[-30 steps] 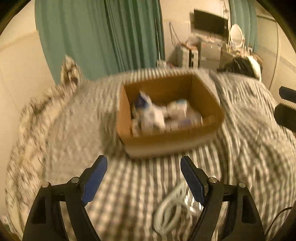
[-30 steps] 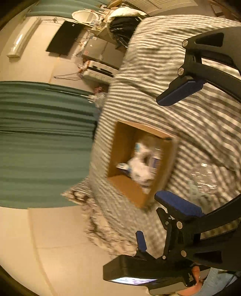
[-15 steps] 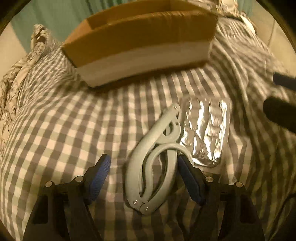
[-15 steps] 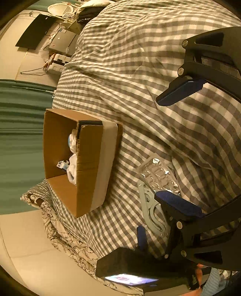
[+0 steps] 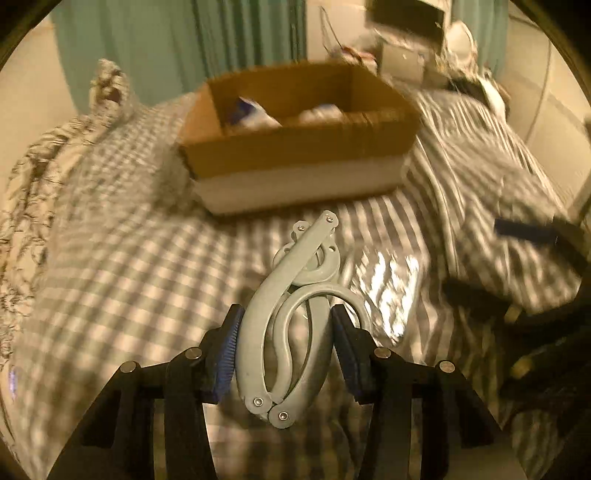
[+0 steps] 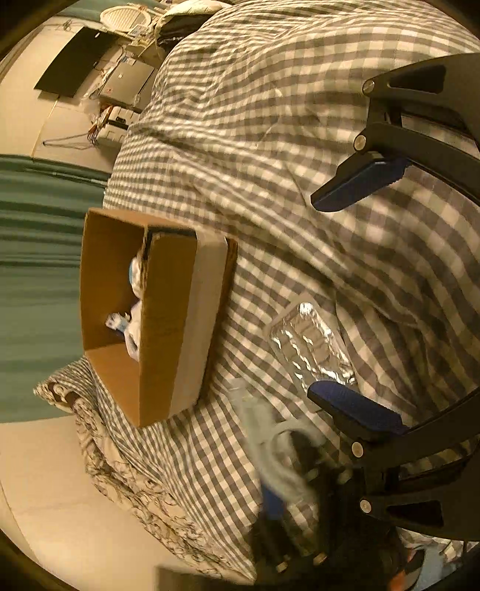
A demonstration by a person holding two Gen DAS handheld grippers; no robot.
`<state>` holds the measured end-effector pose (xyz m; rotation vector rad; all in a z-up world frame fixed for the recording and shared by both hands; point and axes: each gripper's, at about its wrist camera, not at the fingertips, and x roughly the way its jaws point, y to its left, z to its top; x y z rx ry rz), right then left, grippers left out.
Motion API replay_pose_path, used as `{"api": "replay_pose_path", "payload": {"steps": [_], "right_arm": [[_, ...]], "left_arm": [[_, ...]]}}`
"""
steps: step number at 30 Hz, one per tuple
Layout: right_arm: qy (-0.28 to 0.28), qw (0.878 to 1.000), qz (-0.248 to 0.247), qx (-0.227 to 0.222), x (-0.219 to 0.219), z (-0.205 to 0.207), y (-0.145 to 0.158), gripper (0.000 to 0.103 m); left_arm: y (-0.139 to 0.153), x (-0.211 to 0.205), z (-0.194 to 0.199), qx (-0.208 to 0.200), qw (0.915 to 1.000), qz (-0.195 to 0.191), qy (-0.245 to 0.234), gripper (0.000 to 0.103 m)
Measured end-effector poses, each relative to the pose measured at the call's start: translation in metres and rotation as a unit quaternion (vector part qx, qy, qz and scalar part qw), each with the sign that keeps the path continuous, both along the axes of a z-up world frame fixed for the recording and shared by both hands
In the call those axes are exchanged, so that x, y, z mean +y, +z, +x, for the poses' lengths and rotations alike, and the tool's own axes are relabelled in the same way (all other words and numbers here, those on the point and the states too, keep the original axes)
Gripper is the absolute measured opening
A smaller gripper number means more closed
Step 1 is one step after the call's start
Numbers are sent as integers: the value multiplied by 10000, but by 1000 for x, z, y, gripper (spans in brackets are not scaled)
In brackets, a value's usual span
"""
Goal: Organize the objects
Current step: 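Grasp green clip with left gripper while right gripper grasps foil blister pack, drop both into box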
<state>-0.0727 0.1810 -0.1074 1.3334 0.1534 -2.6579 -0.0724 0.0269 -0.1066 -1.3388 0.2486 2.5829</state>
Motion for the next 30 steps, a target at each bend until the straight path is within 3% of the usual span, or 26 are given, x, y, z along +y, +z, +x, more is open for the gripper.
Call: {"api": "replay_pose_path", "payload": {"steps": [6, 14, 20, 24, 27, 30], "right_arm": [[254, 9992, 64, -316, -31, -13, -15, 93], [-73, 9928, -80, -1190, -54, -42, -58, 93], [-335, 9891, -102, -1433, -56, -59, -76, 95], [-313, 9906, 15, -1330, -62, -61, -80, 94], [-235, 9926, 161, -1182, -65, -56, -77, 83], [-154, 9945, 376, -960, -67, -48, -70, 61]], "left_arm": [[16, -27, -20, 390, 9977, -306, 453, 48], [7, -43, -32, 337, 9963, -288, 734, 48], [2, -47, -33, 284, 9964, -168, 787, 48], [0, -46, -32, 273, 9966, -183, 755, 48], [1, -45, -29, 289, 9969, -172, 715, 48], [1, -45, -28, 292, 9969, -176, 703, 48]]}}
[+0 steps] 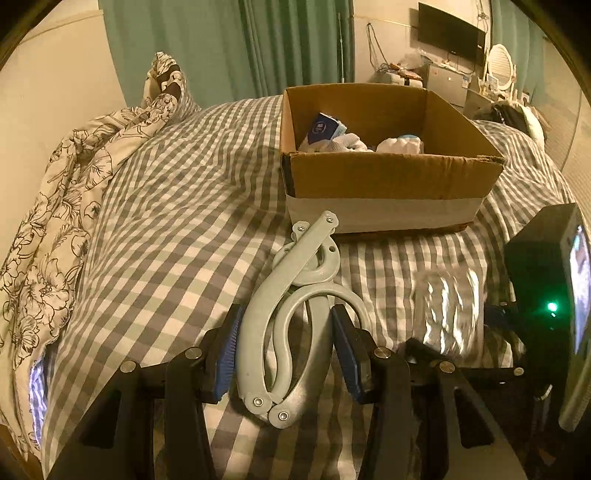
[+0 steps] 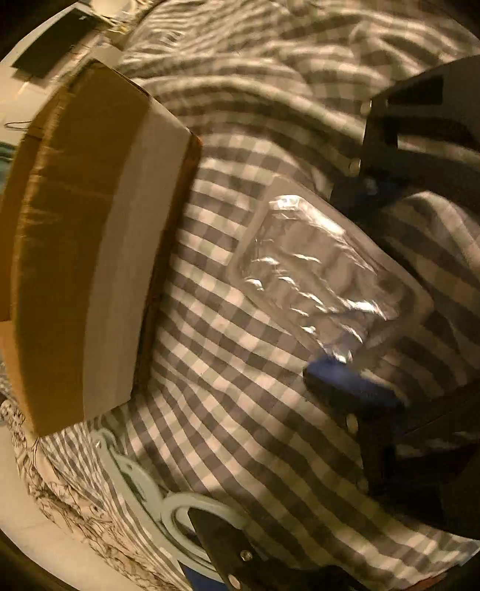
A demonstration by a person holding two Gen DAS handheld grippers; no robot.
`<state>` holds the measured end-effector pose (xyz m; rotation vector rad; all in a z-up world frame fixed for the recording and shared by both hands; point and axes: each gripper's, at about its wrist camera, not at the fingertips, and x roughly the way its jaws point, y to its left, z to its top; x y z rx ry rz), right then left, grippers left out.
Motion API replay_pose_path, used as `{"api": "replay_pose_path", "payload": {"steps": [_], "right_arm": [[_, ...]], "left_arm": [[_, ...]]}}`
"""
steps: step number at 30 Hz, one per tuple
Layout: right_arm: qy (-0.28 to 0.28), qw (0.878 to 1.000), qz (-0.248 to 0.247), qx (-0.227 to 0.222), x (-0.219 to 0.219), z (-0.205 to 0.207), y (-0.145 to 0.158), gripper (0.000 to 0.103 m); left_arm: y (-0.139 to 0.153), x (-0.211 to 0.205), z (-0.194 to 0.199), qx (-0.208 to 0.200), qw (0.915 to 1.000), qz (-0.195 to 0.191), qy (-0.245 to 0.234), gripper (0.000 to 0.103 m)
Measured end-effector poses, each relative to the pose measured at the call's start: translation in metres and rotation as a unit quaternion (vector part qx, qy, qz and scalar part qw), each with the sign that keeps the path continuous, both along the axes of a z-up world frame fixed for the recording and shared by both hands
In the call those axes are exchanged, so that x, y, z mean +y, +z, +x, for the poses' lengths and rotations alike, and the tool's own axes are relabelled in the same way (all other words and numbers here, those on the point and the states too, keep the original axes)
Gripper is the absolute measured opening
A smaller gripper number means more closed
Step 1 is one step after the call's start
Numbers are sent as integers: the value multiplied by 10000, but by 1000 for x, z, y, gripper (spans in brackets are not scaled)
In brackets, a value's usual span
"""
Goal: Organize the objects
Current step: 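Grasp green clip with left gripper while right gripper grasps foil blister pack, drop both into box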
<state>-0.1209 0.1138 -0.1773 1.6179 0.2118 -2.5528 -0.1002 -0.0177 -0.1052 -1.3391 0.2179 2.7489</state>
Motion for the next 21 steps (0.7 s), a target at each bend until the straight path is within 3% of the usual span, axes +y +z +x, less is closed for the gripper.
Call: {"api": "replay_pose_path", "payload": {"steps": [1, 4, 5, 8, 14, 21], "right_arm": [[27, 10000, 71, 50, 0, 2, 2, 54], [93, 9998, 77, 169, 1, 10, 8, 53], [110, 9997, 66, 207, 2, 12, 10, 28], [226, 9988, 22, 430, 2, 21, 24, 18], [338, 9974, -125, 629, 10, 38, 41, 10], [300, 9928, -454, 1071, 18, 40, 71, 8]], "left_arm": [[0, 0, 0, -1, 10000, 7, -5, 48], [1, 1, 1, 8, 10000, -1, -1, 48], [2, 1, 3, 17, 10000, -3, -1, 48], [4, 3, 7, 38, 10000, -29, -19, 48], [11, 5, 13, 79, 10000, -4, -37, 48], [29, 11, 14, 150, 9996, 158, -156, 48]]}}
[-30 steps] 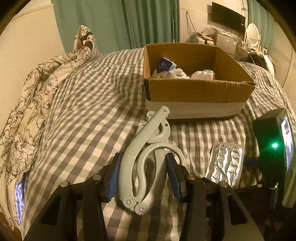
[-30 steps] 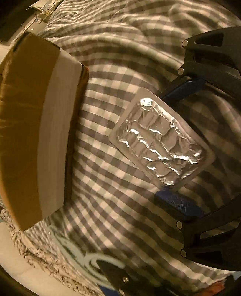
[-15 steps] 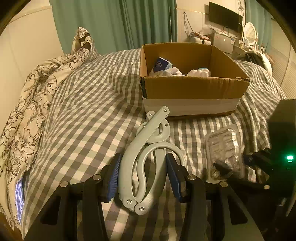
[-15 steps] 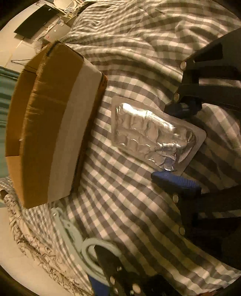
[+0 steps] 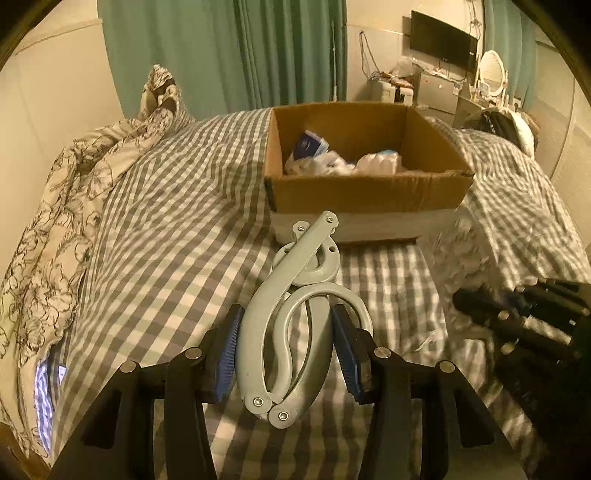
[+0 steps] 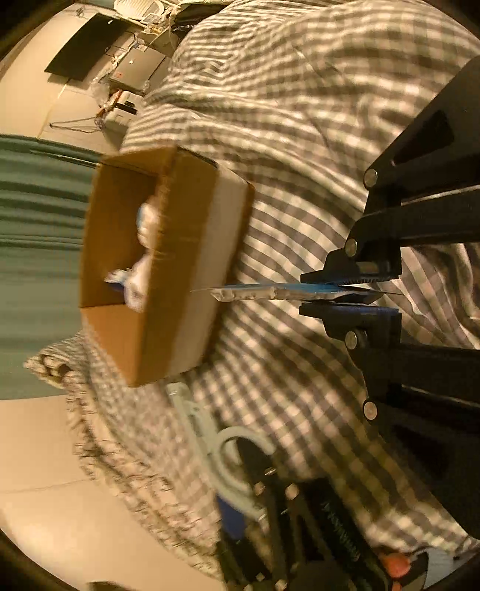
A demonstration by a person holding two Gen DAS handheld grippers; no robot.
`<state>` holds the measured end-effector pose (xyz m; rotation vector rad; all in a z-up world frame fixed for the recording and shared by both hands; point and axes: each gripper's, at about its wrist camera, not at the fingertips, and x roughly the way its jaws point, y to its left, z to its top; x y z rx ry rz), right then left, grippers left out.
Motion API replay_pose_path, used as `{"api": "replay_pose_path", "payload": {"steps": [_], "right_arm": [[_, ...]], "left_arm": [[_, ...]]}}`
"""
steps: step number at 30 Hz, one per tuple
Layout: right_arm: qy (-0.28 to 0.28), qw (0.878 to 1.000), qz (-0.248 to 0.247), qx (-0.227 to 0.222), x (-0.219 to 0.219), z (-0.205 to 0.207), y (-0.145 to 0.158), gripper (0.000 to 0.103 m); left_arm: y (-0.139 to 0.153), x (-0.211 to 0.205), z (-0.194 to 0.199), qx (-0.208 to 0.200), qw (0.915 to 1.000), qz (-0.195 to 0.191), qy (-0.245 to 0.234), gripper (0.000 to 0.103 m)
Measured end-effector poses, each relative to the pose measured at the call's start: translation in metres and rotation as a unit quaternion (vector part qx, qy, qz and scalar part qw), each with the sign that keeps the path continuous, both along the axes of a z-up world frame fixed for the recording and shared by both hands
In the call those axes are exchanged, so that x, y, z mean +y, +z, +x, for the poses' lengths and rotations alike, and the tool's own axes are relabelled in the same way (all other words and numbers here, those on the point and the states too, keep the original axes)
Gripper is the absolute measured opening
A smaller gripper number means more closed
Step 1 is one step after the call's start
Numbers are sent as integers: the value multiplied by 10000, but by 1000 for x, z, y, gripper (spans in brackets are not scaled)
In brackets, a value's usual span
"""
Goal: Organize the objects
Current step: 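Grasp green clip with left gripper while right gripper grasps foil blister pack, drop both into box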
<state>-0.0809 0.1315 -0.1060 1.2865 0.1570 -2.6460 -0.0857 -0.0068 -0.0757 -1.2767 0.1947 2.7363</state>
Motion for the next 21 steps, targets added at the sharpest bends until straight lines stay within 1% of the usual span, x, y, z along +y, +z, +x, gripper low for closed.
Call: {"api": "replay_pose_path", "payload": {"steps": [3, 7, 10, 13, 17, 19, 21], "right_arm": [[-35, 9995, -151, 265, 11, -1, 27, 8], [-61, 9977, -220, 631, 21, -15, 62, 8], [-52, 9955, -246, 911, 26, -35, 94, 8], [26, 9935, -270, 1104, 27, -58, 117, 8], [119, 9916, -390, 1227, 29, -95, 136, 8], [139, 9916, -387, 1229, 29, -112, 137, 8], [166, 9923, -335, 1183, 29, -131, 133, 8]], "left_arm": [[17, 8, -7, 143, 9998, 55, -124, 48], [50, 22, -28, 468, 9980, 278, -313, 48], [75, 32, -50, 732, 9961, 352, -349, 48], [94, 41, -76, 923, 9936, 511, -413, 48], [106, 48, -114, 1042, 9917, 631, -416, 48], [104, 50, -134, 993, 9920, 676, -393, 48], [95, 50, -151, 901, 9932, 669, -325, 48]]}}
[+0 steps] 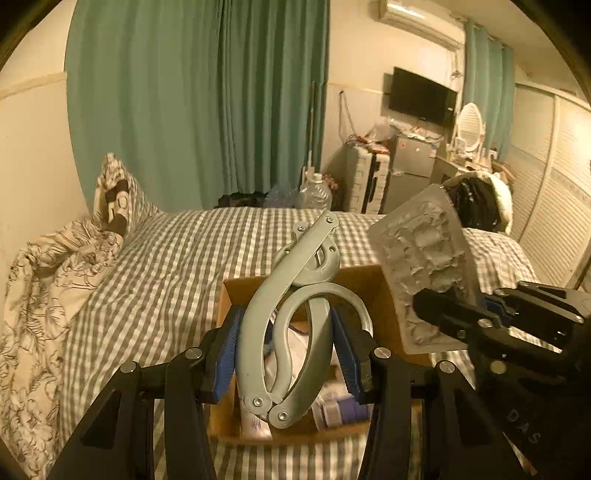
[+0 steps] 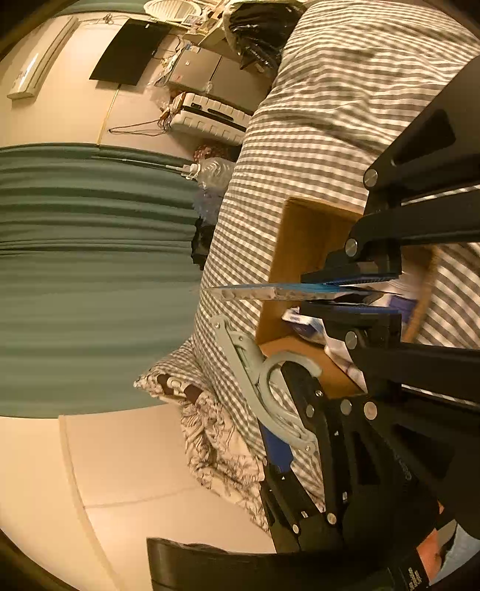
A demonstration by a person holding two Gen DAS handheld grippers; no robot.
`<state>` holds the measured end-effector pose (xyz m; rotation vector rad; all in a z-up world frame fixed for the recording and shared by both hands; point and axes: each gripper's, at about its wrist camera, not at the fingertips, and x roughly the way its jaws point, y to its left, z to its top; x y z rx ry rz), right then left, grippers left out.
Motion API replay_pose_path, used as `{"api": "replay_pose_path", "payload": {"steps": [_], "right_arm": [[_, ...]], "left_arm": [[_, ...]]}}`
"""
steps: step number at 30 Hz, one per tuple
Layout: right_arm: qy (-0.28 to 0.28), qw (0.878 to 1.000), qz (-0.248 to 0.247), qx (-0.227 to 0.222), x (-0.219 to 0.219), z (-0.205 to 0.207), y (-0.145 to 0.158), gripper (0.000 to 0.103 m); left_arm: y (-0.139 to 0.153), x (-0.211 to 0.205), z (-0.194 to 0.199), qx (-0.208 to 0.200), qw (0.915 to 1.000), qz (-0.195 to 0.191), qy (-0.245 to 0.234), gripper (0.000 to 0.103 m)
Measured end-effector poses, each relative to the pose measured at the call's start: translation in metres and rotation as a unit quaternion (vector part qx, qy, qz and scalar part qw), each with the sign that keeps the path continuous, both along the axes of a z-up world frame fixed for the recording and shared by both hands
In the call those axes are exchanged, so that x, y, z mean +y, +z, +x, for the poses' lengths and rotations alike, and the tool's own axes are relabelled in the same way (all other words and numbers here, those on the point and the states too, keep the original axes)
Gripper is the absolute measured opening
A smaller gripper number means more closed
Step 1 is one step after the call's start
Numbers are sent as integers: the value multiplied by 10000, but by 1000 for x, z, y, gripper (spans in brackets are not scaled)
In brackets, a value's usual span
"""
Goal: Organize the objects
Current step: 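Grasp green clip with left gripper while right gripper grasps foil blister pack, drop both into box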
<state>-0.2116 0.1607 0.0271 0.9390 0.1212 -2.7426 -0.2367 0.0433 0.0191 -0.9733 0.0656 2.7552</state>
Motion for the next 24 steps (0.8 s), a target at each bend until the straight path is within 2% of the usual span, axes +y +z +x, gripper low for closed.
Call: {"api": "replay_pose_path", "payload": {"steps": [4, 9, 14, 15, 16, 17, 18, 19, 20, 22, 24], "right_arm": [[-73, 9997, 52, -243, 6, -34, -24, 9], [-160, 9978, -40, -647, 20, -53, -64, 9], [-167, 9971, -79, -743, 25, -61, -71, 9], [-184, 9972, -104, -712, 27, -61, -68, 10], [-197, 9974, -127, -686, 29, -60, -66, 15], [-209, 9976, -152, -646, 30, -58, -63, 29], [-241, 9978, -168, -596, 32, -55, -61, 37], [-301, 9980, -191, -526, 33, -52, -57, 49], [-383, 9980, -238, -433, 37, -47, -51, 53], [-442, 9979, -325, -346, 41, -40, -41, 53], [-487, 9978, -375, -239, 44, -31, -27, 54]], "left_arm": [[-36, -3, -26, -339, 9994, -28, 62, 48], [-73, -4, -40, -629, 9980, -110, 33, 48], [-72, -1, -41, -521, 9986, -102, 10, 52], [-69, -1, -39, -488, 9988, -100, 1, 59], [-67, 0, -37, -444, 9989, -114, 26, 69], [-64, 0, -34, -379, 9992, -132, 74, 73], [-62, -1, -34, -341, 9993, -140, 102, 75], [-59, -1, -33, -318, 9993, -145, 129, 75], [-56, -2, -31, -314, 9993, -137, 137, 75], [-47, -3, -25, -275, 9994, -96, 181, 76], [-35, -4, -18, -195, 9996, -60, 216, 82]]}}
